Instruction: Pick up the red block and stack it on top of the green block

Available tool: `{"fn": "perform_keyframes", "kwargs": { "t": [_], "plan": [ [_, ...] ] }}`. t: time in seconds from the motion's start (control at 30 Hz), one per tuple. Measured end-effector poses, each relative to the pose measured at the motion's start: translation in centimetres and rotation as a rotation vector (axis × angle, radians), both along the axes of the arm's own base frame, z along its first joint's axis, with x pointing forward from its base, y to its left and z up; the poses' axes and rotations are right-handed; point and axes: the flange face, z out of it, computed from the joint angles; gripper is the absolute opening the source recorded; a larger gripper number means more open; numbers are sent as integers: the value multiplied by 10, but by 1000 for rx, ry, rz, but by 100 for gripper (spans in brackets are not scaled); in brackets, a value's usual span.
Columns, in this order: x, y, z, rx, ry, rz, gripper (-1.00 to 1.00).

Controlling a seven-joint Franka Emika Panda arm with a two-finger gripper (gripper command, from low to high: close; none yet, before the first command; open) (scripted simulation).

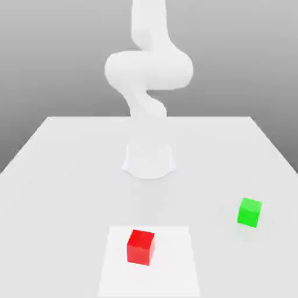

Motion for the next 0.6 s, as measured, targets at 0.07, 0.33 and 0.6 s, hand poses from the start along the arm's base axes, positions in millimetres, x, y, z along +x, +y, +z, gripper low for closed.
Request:
{"fn": "perform_keyframes", "kwargs": {
  "t": [0.07,0.33,0.6],
  "plan": [
    [26,-2,-47,11,76,-18,0],
    [71,-9,-231,47,355,-92,0],
    [39,-15,-405,73,630,-174,0]
  ]
}}
